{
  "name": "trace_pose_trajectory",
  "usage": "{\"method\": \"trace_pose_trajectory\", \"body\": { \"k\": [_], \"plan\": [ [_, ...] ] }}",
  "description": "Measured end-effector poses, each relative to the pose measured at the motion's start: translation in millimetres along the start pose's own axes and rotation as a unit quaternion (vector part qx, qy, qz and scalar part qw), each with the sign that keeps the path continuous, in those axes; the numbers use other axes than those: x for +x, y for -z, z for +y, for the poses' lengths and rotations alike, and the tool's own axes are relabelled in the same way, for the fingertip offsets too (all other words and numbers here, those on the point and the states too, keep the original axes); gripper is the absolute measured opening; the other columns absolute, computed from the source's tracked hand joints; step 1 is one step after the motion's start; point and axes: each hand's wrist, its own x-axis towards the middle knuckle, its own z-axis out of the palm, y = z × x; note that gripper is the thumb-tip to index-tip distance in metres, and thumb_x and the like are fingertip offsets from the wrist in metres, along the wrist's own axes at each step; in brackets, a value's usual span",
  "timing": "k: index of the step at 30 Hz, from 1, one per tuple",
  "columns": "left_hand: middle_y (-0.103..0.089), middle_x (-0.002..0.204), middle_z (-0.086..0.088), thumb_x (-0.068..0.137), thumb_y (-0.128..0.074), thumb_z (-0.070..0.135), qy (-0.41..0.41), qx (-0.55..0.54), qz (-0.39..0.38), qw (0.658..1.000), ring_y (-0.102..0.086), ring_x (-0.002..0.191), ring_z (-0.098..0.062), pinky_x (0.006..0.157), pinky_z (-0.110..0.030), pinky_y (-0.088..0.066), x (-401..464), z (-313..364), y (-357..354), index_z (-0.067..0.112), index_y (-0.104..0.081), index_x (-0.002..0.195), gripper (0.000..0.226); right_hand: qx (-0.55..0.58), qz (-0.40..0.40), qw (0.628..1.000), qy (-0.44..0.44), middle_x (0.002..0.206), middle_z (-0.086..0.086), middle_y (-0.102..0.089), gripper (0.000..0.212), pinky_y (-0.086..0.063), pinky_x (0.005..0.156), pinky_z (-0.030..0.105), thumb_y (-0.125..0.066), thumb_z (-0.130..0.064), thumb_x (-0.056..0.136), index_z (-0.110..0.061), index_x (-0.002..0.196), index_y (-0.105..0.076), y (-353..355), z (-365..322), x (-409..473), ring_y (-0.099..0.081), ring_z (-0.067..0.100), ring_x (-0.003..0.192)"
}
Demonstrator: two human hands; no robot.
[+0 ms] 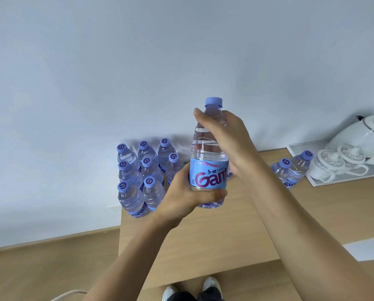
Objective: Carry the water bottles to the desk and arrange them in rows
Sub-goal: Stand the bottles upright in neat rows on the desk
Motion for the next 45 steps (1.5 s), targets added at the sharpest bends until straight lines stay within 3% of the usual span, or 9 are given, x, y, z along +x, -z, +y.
{"method": "trace_pose_trajectory", "body": {
  "k": [4,6,8,13,19,27,37,42,45],
  "plan": [
    [-0.070,0.087,-0.008,0.061,-0.082,0.018,-0.009,-0.017,-0.038,0.999,-0.064,0.078,-0.024,0.073,-0.041,-0.051,-4,2,9,0.018,-0.068,0.099,0.041,0.042,-0.088,0.994,-0.039,0.088,0.003,-0.072,0.035,-0.059,0.075,0.041,-0.075,-0.048,0.077,-0.017,0.089,-0.062,11,-2,5,-0.071,0.019,0.081],
    [-0.070,0.096,-0.014,0.063,-0.082,0.016,0.000,-0.025,-0.062,0.998,-0.065,0.086,-0.026,0.081,-0.043,-0.053,-5,1,11,0.012,-0.067,0.106,0.046,0.094,-0.117,0.988,-0.047,0.105,0.007,-0.073,0.033,-0.059,0.077,0.044,-0.074,-0.043,0.078,-0.018,0.095,-0.062,12,0,6,-0.071,0.025,0.096],
    [-0.069,0.103,-0.019,0.064,-0.081,0.015,0.008,-0.028,-0.072,0.997,-0.066,0.093,-0.028,0.089,-0.048,-0.053,-6,-1,12,0.008,-0.064,0.111,0.051,0.130,-0.135,0.981,-0.054,0.106,0.010,-0.074,0.032,-0.058,0.074,0.042,-0.074,-0.038,0.079,-0.017,0.099,-0.061,9,1,4,-0.072,0.031,0.096],
    [-0.072,0.099,-0.010,0.064,-0.083,0.016,0.011,-0.006,-0.064,0.998,-0.069,0.090,-0.022,0.085,-0.039,-0.057,-5,-2,11,0.016,-0.067,0.106,0.045,0.083,-0.063,0.994,-0.033,0.081,0.009,-0.070,0.020,-0.056,0.071,0.043,-0.075,-0.028,0.076,-0.016,0.084,-0.062,1,4,2,-0.067,0.029,0.075],
    [-0.073,0.091,-0.001,0.061,-0.084,0.017,0.002,0.002,-0.045,0.999,-0.069,0.083,-0.017,0.079,-0.032,-0.059,-5,-3,14,0.026,-0.069,0.095,0.038,0.055,-0.017,0.998,-0.011,0.078,0.007,-0.069,0.014,-0.057,0.062,0.035,-0.075,-0.025,0.080,-0.018,0.077,-0.063,-8,6,0,-0.067,0.023,0.068],
    [-0.073,0.090,-0.003,0.054,-0.083,0.019,0.004,-0.030,-0.024,0.999,-0.068,0.082,-0.017,0.073,-0.027,-0.055,-13,-11,16,0.010,-0.065,0.104,0.054,0.072,-0.023,0.997,-0.024,0.081,0.011,-0.068,0.015,-0.057,0.062,0.037,-0.076,-0.025,0.079,-0.017,0.077,-0.063,-12,17,-2,-0.066,0.029,0.070],
    [-0.071,0.090,-0.006,0.050,-0.084,0.024,0.049,-0.024,-0.043,0.998,-0.067,0.082,-0.019,0.075,-0.030,-0.057,-25,-43,18,0.006,-0.063,0.107,0.063,0.065,-0.010,0.997,-0.048,0.080,0.007,-0.070,0.022,-0.057,0.073,0.040,-0.077,-0.031,0.071,-0.018,0.082,-0.064,-7,53,-20,-0.069,0.030,0.079],
    [-0.070,0.093,-0.006,0.054,-0.083,0.025,0.078,-0.016,-0.055,0.995,-0.066,0.086,-0.021,0.086,-0.043,-0.055,-29,-61,19,0.009,-0.063,0.109,0.060,0.068,-0.011,0.995,-0.072,0.083,0.011,-0.064,0.022,-0.057,0.076,0.041,-0.074,-0.027,0.077,-0.014,0.086,-0.060,-4,71,-25,-0.065,0.034,0.083],
    [-0.071,0.095,-0.005,0.056,-0.083,0.025,0.086,-0.012,-0.058,0.995,-0.067,0.088,-0.021,0.088,-0.043,-0.055,-28,-72,18,0.012,-0.064,0.109,0.058,0.062,-0.009,0.994,-0.086,0.082,0.011,-0.064,0.024,-0.057,0.081,0.045,-0.074,-0.028,0.077,-0.012,0.088,-0.060,0,81,-27,-0.065,0.035,0.085]
  ]
}}
